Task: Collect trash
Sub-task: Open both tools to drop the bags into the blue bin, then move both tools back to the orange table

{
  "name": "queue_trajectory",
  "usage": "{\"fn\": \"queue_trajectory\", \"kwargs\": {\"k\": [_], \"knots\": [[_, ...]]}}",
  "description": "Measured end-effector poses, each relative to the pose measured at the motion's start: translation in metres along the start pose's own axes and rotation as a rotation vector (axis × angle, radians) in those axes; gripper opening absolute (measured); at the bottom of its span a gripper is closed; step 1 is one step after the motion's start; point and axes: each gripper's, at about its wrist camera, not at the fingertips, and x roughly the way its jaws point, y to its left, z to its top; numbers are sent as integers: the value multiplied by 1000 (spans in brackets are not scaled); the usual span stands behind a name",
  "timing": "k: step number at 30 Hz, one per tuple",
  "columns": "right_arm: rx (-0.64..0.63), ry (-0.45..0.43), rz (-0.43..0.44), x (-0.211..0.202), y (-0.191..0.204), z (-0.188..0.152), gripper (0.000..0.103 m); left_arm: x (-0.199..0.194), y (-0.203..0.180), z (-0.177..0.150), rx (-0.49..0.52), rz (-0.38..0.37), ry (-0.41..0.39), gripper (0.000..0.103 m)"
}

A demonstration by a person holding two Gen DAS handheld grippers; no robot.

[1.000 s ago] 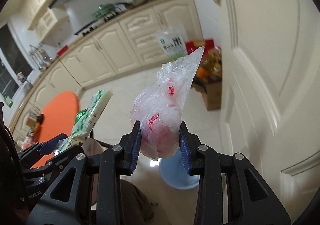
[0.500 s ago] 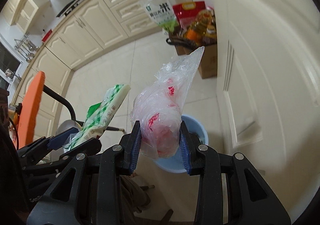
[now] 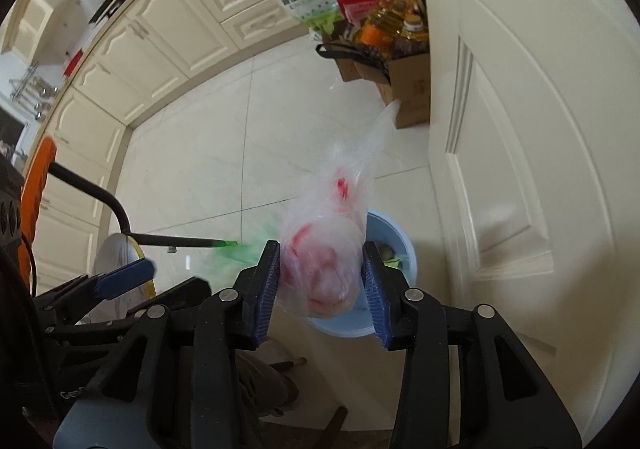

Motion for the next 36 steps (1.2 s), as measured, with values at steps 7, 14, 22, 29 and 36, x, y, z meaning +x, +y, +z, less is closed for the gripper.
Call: {"fn": "queue_trajectory", "kwargs": {"k": [7, 14, 22, 29, 36], "knots": [[63, -41, -46, -14, -15, -4, 99, -6, -10, 3, 21, 31, -44, 99], [109, -75, -93, -39, -23, -7, 103, -40, -37, -22, 97, 48, -136, 102], [110, -137, -84, -76, -15, -12, 103, -97, -44, -62, 139, 59, -260, 102], [68, -212, -54, -119, 16, -12, 103, -165, -14, -118, 103, 61, -379, 102], [-35, -300, 3, -167, 81, -16, 103, -229, 23, -175, 35, 98, -505, 102]]}}
